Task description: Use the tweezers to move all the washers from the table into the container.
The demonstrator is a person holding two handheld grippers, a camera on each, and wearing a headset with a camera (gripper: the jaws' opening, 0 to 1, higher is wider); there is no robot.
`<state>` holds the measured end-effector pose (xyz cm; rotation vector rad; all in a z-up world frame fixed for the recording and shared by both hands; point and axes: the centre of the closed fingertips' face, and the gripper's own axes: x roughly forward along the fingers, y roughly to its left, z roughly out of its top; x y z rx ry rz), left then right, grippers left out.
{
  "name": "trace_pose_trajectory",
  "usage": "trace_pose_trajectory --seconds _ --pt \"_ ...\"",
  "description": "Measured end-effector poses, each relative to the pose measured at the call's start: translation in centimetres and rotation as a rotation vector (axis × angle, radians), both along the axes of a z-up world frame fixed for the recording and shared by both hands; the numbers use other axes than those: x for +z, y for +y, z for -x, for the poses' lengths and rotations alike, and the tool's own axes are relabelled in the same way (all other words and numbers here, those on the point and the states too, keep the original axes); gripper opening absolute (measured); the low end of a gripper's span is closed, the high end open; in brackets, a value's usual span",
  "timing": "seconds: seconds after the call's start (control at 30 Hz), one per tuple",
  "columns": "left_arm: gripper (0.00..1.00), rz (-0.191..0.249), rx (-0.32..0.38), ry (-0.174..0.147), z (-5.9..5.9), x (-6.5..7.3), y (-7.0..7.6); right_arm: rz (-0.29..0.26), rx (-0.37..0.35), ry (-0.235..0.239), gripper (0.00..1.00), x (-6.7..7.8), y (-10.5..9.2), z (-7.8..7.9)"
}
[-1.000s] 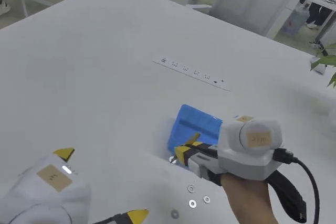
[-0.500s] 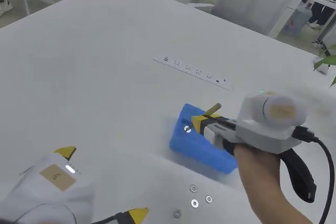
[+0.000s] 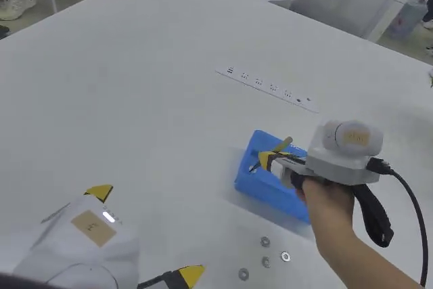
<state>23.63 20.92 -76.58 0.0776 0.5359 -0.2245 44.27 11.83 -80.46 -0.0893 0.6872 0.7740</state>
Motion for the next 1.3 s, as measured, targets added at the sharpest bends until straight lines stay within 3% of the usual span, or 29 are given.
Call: trace_pose_trajectory --seconds 0.17,0.2,0.47,0.57,0.7,0.8,0.9,1.13,1.3 --pt "0.91 0.003 0.003 0.004 0.0 -0.1 0.0 0.025 0.016 0.009 0.03 -0.9 0.0 0.6" --pt "0.91 0.001 0.002 0.004 0.0 -0.1 0.0 0.013 0.014 -0.014 0.03 -0.6 0.0 0.6" --pt "0.92 0.004 0.004 0.012 0.0 -0.2 0.0 0.017 0.005 0.012 0.05 -0.7 -0.1 0.8" --pt "0.92 0.000 0.009 0.014 0.0 -0.3 0.1 -0.001 -0.009 0.004 0.05 0.0 -0.3 0.5" --pt "0.91 0.001 0.016 0.007 0.0 -0.2 0.3 -0.026 0.005 -0.039 0.05 2.2 -0.4 0.9" --pt "0.91 0.003 0.018 0.007 0.0 -0.2 0.3 -0.049 0.021 -0.083 0.05 4.6 -0.7 2.4" --pt "0.91 0.003 0.018 0.007 0.0 -0.2 0.4 -0.068 0.031 -0.102 0.05 5.7 -0.9 3.6" --pt "0.92 0.006 0.011 0.008 0.0 -0.2 0.3 -0.086 0.046 -0.124 0.05 6.8 -1.7 6.8" --pt "0.93 0.008 0.010 0.007 0.0 -0.1 0.2 -0.075 0.066 -0.103 0.05 6.2 -2.3 9.9"
